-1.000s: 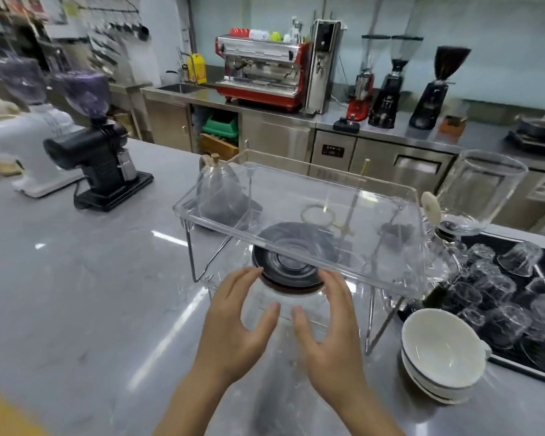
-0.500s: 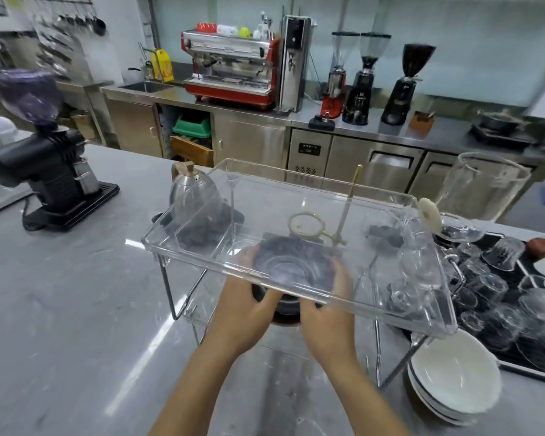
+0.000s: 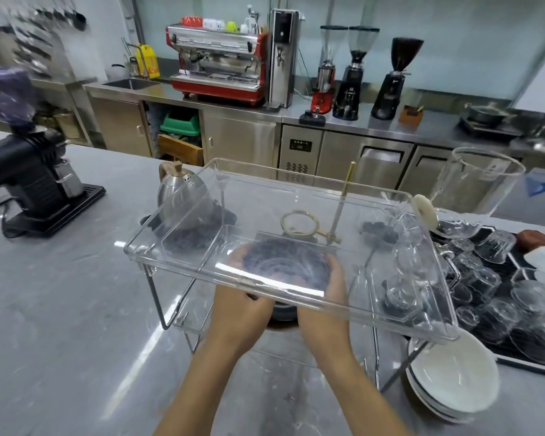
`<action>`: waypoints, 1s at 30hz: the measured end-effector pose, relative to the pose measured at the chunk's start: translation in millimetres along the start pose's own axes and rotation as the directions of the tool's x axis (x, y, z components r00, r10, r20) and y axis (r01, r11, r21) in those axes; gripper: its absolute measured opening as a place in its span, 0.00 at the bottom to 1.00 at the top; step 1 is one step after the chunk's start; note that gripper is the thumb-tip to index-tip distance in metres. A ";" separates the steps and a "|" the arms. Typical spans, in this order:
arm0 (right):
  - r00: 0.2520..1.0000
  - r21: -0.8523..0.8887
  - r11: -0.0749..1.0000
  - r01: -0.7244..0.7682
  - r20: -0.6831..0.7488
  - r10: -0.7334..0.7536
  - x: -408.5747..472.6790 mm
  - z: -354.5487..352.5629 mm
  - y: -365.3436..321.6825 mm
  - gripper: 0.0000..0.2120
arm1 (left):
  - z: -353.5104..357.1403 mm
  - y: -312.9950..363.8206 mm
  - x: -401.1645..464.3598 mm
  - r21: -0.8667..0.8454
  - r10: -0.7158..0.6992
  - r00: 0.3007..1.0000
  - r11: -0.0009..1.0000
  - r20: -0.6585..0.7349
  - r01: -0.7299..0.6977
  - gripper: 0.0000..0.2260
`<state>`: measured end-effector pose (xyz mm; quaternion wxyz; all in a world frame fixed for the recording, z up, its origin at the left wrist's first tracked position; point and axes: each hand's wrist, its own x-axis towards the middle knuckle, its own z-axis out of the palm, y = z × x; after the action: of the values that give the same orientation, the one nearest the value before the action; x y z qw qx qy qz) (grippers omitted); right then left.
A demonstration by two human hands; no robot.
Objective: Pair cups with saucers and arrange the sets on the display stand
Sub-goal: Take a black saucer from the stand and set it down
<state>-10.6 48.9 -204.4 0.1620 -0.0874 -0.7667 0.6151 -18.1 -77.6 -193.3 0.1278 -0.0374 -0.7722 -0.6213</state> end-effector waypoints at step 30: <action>0.990 -0.018 0.999 -0.028 0.140 0.030 -141.9 -36.9 -36.5 0.29 | -44.5 36.1 -150.8 0.192 0.057 0.987 0.981 -0.149 -0.028 0.24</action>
<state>137.2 27.0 -181.9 0.0980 -0.0563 -0.7797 0.6159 141.8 -97.3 -187.1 0.2032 0.0064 -0.8146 -0.5432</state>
